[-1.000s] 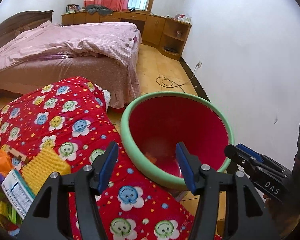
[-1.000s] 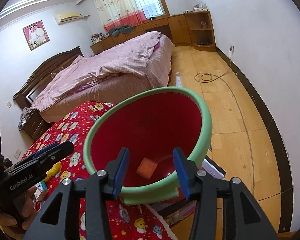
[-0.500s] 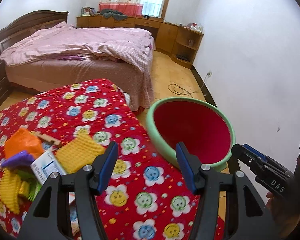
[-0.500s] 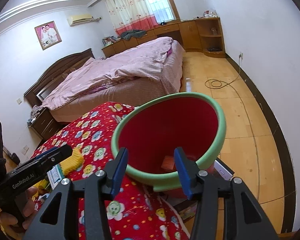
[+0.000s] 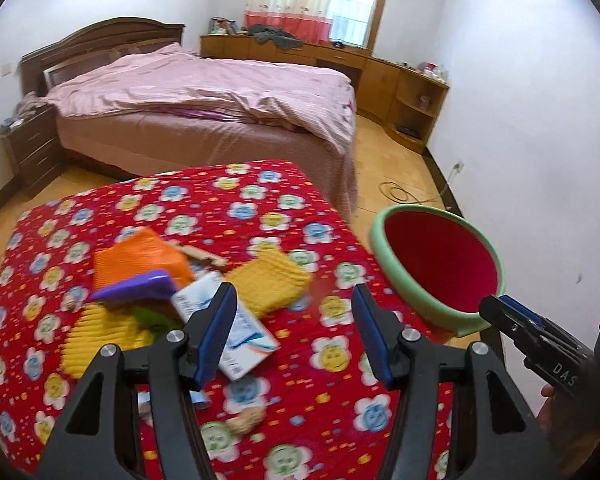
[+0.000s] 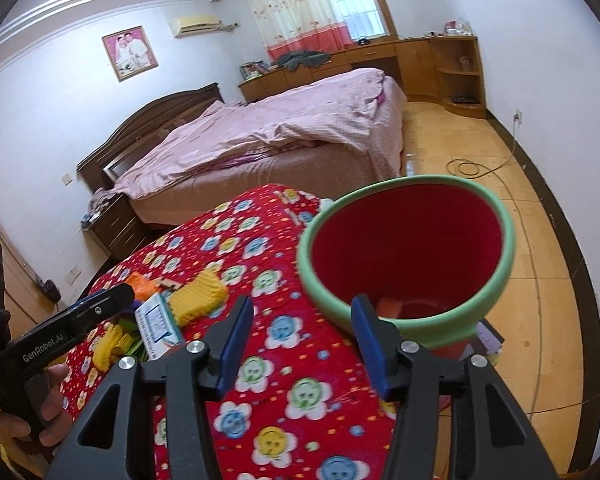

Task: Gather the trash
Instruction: 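Move both tools back over the items on the bedspread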

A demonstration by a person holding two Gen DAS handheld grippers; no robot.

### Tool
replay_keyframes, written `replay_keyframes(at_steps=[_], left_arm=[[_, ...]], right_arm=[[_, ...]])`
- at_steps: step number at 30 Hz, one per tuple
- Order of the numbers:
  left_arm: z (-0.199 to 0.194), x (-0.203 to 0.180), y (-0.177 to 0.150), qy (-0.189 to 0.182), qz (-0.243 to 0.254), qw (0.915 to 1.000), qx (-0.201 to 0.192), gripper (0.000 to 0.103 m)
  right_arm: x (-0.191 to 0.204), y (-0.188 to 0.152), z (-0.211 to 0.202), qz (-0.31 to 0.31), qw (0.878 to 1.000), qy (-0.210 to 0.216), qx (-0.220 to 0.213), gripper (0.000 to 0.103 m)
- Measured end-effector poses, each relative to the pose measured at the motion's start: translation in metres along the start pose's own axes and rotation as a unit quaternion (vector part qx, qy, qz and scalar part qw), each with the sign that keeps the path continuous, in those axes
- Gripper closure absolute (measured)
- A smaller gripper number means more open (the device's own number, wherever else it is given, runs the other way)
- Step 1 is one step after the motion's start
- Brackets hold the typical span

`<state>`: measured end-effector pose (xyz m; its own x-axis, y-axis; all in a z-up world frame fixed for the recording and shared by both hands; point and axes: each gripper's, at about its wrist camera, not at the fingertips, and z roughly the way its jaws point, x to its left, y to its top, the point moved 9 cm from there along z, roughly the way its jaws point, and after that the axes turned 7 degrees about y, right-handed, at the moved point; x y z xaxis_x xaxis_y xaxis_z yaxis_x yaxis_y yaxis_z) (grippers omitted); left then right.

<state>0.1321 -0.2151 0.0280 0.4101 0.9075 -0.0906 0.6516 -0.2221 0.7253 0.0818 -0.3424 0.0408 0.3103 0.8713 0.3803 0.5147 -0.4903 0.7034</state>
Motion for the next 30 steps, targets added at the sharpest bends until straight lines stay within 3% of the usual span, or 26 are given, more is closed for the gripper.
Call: replay_keyframes(at_steps=[8, 18, 30], left_arm=[[-0.005, 0.059, -0.011, 0.040, -0.033, 0.9986, 0.004, 0.043], [0.010, 0.126, -0.038, 0.087, -0.065, 0.9934, 0.038, 0.043], [0.041, 0.164, -0.073, 0.120, -0.071, 0.9862, 0.089, 0.043]], right_arm=[[0.035, -0.010, 0.016, -0.020, 0.999, 0.020, 0.018, 0.047], [0.071, -0.021, 0.040, -0.044, 0.998, 0.034, 0.043, 0.045], [0.099, -0.041, 0.076, -0.062, 0.994, 0.046, 0.080, 0.039]])
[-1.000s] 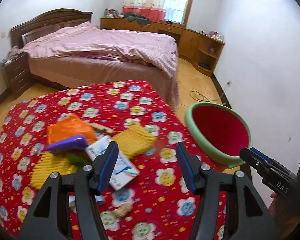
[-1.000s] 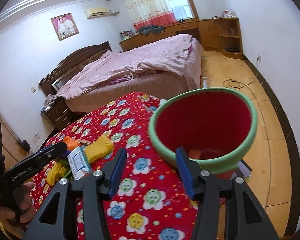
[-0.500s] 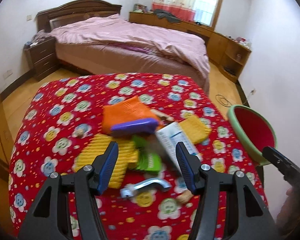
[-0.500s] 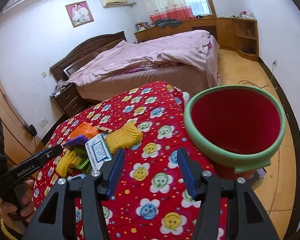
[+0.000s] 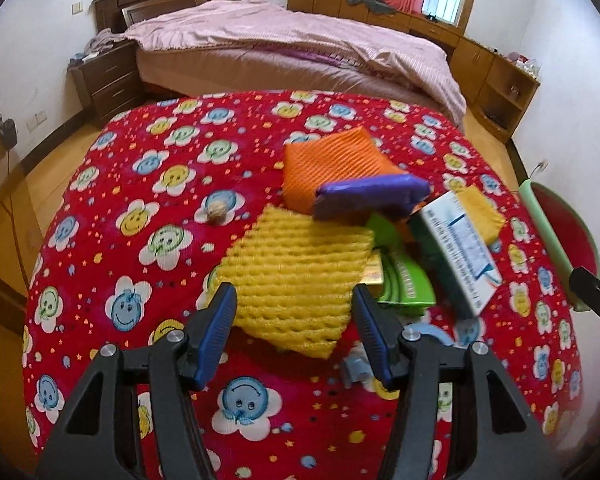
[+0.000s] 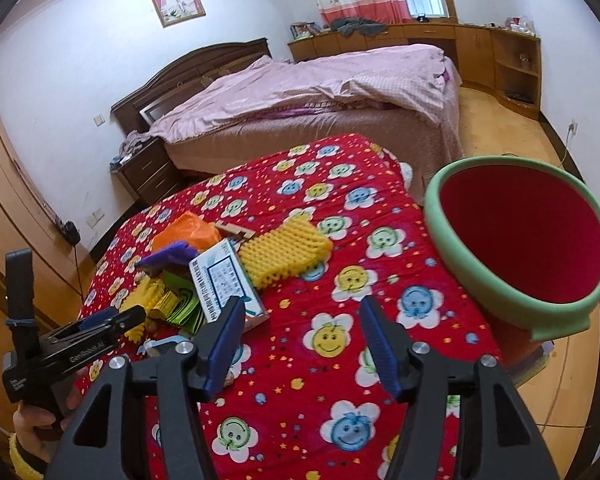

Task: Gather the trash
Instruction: 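Move both tools back over the items on the bedspread, then grasp the yellow foam net with the left tool while the right tool grasps the white medicine box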

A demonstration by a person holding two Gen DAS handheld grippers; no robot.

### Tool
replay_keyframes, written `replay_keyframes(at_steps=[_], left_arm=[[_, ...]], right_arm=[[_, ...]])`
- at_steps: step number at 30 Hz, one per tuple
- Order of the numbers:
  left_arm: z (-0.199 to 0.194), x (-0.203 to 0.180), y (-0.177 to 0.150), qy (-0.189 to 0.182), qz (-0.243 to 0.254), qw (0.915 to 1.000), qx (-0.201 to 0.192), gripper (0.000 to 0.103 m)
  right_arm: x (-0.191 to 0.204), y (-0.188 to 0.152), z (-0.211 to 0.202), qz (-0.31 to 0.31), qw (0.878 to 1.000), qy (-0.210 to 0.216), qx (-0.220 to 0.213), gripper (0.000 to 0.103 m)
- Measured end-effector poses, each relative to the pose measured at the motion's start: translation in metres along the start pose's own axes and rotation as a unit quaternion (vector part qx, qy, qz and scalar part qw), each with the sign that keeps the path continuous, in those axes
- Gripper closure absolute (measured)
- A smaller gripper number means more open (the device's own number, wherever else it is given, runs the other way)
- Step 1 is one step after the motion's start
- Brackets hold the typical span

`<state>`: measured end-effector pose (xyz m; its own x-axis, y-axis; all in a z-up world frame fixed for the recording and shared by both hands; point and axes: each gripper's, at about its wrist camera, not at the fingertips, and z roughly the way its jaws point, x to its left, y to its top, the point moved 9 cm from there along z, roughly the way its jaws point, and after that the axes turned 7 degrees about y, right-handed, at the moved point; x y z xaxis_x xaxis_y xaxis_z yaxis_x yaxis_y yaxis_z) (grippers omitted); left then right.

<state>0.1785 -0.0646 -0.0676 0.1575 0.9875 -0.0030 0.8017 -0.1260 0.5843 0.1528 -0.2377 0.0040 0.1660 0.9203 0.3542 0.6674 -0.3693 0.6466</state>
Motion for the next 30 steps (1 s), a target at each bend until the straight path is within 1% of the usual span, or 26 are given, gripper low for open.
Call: replay_keyframes(at_steps=[4, 7, 11, 13, 14, 19, 21, 30], left_arm=[[0.006, 0.005, -0.001, 0.006, 0.000, 1.0000, -0.001, 0.043], [0.008, 0.006, -0.002, 0.006, 0.000, 1.0000, -0.002, 0.043], [0.010, 0.009, -0.002, 0.002, -0.007, 1.0000, -0.005, 0.043], [0.010, 0.012, -0.001, -0.002, -0.012, 0.9999, -0.007, 0.047], [0.010, 0.013, -0.001, -0.001, -0.012, 0.9999, -0.007, 0.051], [0.010, 0.020, -0.001, -0.004, -0.021, 0.9998, -0.005, 0.063], [0.010, 0.024, -0.001, -0.003, -0.027, 0.9996, -0.005, 0.070], [0.004, 0.033, 0.000, -0.015, -0.058, 0.9982, -0.005, 0.077]], right_arm=[[0.007, -0.004, 0.012, -0.007, 1.000, 0.004, 0.015, 0.037], [0.013, -0.008, 0.022, -0.013, 0.999, 0.009, 0.029, 0.034], [0.022, -0.014, 0.037, -0.028, 0.998, 0.015, 0.049, 0.033], [0.026, -0.017, 0.044, -0.035, 0.998, 0.017, 0.058, 0.033], [0.028, -0.018, 0.048, -0.039, 0.997, 0.019, 0.063, 0.033], [0.038, -0.022, 0.062, -0.053, 0.995, 0.024, 0.080, 0.031], [0.041, -0.024, 0.069, -0.059, 0.994, 0.025, 0.088, 0.031], [0.051, -0.029, 0.091, -0.073, 0.991, 0.028, 0.107, 0.031]])
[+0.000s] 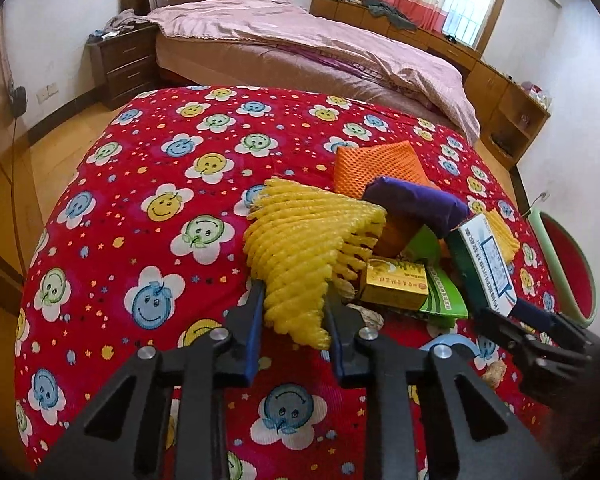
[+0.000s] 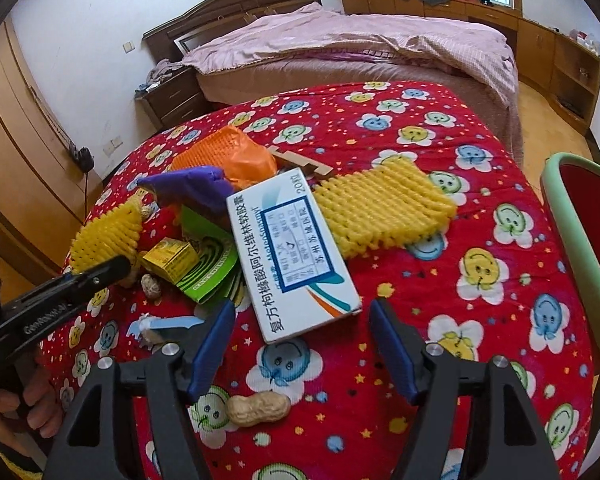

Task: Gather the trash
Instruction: 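Grasp the yellow foam net with the left tool while the right tool grasps the white medicine box, then carry the foam net and the white box over the red bucket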

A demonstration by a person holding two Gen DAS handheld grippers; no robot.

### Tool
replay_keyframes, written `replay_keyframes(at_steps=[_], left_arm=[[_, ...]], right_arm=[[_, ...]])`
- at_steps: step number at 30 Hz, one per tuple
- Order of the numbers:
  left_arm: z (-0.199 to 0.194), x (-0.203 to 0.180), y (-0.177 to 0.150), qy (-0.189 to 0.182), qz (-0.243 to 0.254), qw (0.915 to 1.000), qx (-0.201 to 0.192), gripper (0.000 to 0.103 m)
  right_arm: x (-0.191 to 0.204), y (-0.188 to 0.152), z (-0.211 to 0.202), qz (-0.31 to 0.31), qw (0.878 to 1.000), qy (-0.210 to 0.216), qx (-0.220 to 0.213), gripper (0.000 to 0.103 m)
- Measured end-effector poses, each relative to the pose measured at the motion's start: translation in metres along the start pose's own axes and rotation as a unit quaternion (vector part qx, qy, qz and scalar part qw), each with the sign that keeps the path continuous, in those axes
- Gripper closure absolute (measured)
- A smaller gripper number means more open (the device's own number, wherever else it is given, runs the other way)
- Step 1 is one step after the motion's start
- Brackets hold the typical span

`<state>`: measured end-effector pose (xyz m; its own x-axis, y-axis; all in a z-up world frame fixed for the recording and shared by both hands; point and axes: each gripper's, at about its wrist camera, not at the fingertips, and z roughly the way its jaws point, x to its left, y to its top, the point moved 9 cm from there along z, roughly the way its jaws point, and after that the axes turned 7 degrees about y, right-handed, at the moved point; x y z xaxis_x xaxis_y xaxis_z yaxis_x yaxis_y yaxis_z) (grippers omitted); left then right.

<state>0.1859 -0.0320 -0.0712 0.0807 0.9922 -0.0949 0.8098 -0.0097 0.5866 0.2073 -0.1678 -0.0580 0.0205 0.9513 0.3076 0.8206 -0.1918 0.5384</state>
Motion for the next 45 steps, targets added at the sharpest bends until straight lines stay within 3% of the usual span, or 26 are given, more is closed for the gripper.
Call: replay_keyframes(at_steps=[2, 5, 23, 45], left_arm=[[-0.002, 0.003, 0.000, -0.004, -0.009, 0.9999, 0.001, 0.079], [-0.005, 0.009, 0.000, -0.007, -0.027, 0.9996, 0.003, 0.081], [-0.036, 0.015, 0.003, -0.012, -0.038, 0.9989, -0.026, 0.083], [-0.072, -0.064, 0.010, -0.046, 0.027, 0.9970, -0.056, 0.083]], right_arm=[[0.000, 0.000, 0.002, -0.002, 1.000, -0.004, 0.000, 0.033], [-0.001, 0.001, 0.003, -0.006, 1.000, -0.011, -0.002, 0.045], [0.006, -0.002, -0.026, -0.002, 0.999, 0.005, -0.035, 0.046], [-0.027, -0.003, -0.108, 0.031, 0.992, -0.004, -0.119, 0.046]])
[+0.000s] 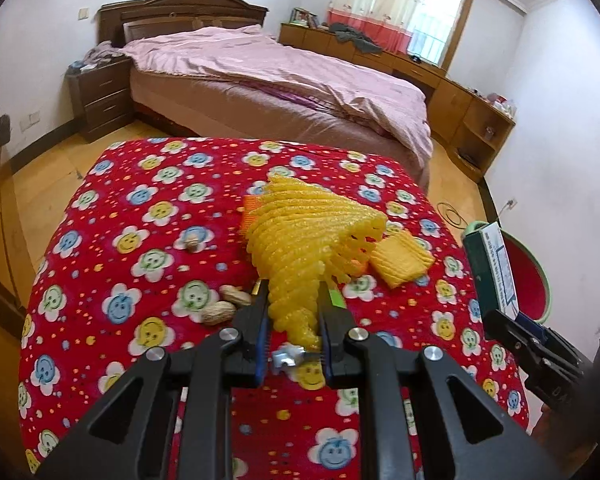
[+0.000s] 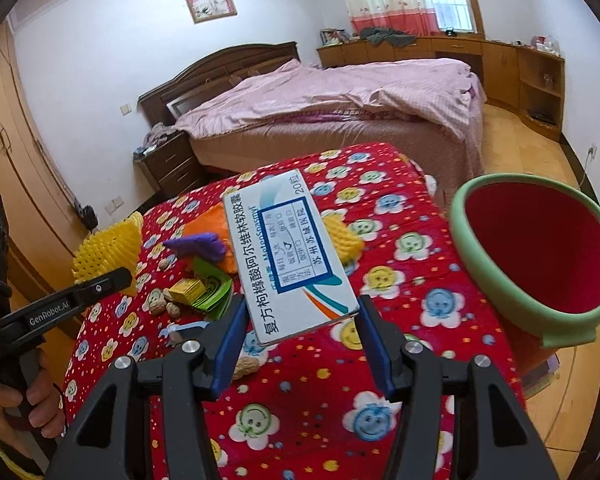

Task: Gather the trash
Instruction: 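Carry the foam net and the white box over the red bucket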

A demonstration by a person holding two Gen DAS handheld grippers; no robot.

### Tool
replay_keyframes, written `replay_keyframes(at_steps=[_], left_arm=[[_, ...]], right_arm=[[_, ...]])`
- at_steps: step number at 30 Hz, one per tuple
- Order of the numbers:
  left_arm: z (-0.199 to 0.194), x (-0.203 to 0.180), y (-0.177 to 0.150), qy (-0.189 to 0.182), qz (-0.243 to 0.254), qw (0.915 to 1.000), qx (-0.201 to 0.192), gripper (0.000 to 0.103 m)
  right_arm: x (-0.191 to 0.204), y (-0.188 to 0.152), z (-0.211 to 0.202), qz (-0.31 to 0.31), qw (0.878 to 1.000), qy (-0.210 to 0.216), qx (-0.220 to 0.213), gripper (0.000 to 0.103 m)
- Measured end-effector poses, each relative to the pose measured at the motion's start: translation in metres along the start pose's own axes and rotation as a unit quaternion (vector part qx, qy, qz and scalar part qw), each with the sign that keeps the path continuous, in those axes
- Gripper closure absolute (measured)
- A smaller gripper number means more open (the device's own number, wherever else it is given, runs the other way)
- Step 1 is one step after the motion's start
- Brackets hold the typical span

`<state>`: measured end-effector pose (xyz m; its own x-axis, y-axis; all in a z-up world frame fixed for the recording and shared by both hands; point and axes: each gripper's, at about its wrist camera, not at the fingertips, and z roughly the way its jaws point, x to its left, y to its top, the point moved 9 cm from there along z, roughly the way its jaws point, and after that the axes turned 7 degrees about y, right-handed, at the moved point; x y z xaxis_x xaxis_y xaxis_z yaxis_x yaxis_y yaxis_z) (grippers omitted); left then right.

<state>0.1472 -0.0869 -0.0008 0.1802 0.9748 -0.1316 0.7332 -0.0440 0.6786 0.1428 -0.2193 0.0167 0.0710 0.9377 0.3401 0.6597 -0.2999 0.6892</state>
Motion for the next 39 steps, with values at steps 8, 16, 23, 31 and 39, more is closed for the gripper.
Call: replay_keyframes(at_steps=[8, 16, 23, 31, 39], left_arm=[[0.003, -0.042, 0.000, -0.016, 0.034, 0.9993, 0.002, 0.083], [0.010, -0.093, 0.000, -0.038, 0.075, 0.9964, 0.008, 0.083], [0.019, -0.139, -0.001, -0.059, 0.115, 0.9916, 0.013, 0.083], [0.029, -0.200, 0.001, -0.095, 0.160, 0.9824, 0.013, 0.084], [0.041, -0.261, 0.002, -0.136, 0.195, 0.9712, 0.009, 0.084]], right_arm=[[-0.031, 0.001, -0.026, 0.025, 0.999, -0.016, -0.021, 0.046], [-0.068, 0.002, -0.046, 0.055, 0.997, -0.037, -0.039, 0.046], [-0.105, 0.002, -0.064, 0.083, 0.993, -0.059, -0.054, 0.046], [-0.153, 0.000, -0.082, 0.116, 0.987, -0.094, -0.064, 0.046], [-0.198, -0.007, -0.096, 0.148, 0.979, -0.125, -0.069, 0.046]])
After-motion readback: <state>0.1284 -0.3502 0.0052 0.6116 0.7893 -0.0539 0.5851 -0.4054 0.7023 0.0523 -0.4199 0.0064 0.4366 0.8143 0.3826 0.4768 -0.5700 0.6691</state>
